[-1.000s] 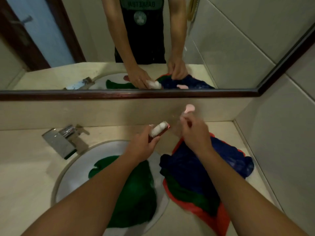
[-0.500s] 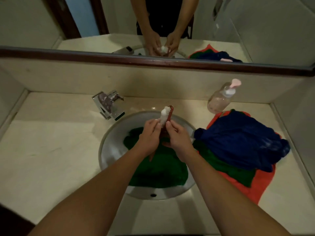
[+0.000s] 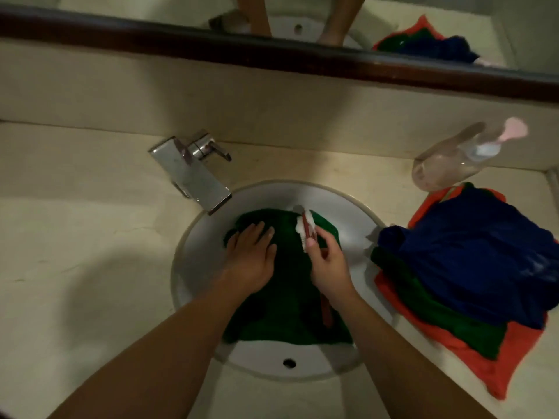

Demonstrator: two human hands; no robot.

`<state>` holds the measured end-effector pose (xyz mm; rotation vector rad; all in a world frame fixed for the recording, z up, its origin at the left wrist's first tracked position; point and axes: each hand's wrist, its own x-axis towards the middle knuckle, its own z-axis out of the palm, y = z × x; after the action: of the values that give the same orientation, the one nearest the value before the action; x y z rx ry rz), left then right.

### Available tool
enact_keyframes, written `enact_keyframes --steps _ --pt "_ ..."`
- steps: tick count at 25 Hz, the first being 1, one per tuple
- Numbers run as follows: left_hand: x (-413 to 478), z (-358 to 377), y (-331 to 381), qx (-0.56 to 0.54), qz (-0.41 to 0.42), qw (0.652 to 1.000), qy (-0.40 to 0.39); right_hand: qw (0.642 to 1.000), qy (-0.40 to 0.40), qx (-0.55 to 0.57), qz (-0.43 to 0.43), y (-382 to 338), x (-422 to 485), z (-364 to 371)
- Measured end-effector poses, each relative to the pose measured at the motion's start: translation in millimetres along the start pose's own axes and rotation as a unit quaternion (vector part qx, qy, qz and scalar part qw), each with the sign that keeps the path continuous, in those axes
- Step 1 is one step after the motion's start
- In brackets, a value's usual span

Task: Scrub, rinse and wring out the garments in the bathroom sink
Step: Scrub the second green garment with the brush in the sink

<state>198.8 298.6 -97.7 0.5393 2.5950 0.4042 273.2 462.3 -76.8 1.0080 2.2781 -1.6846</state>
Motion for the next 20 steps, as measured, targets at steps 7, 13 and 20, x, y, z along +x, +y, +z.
enact_keyframes --steps 7,13,20 --pt "32.1 70.4 -51.9 0.128 0.052 0.99 0.022 0.975 -0.077 -0.154 -0.142 48.8 48.1 65.0" --pt "16.4 75.9 -49.4 0.109 -0.008 0.994 0.003 0.955 0.004 -0.293 -0.046 63.3 60.9 2.4" --pt "1.0 69.3 -44.9 0.151 -0.086 0.984 -0.026 0.96 -0.093 -0.256 -0.068 35.9 48.5 58.6"
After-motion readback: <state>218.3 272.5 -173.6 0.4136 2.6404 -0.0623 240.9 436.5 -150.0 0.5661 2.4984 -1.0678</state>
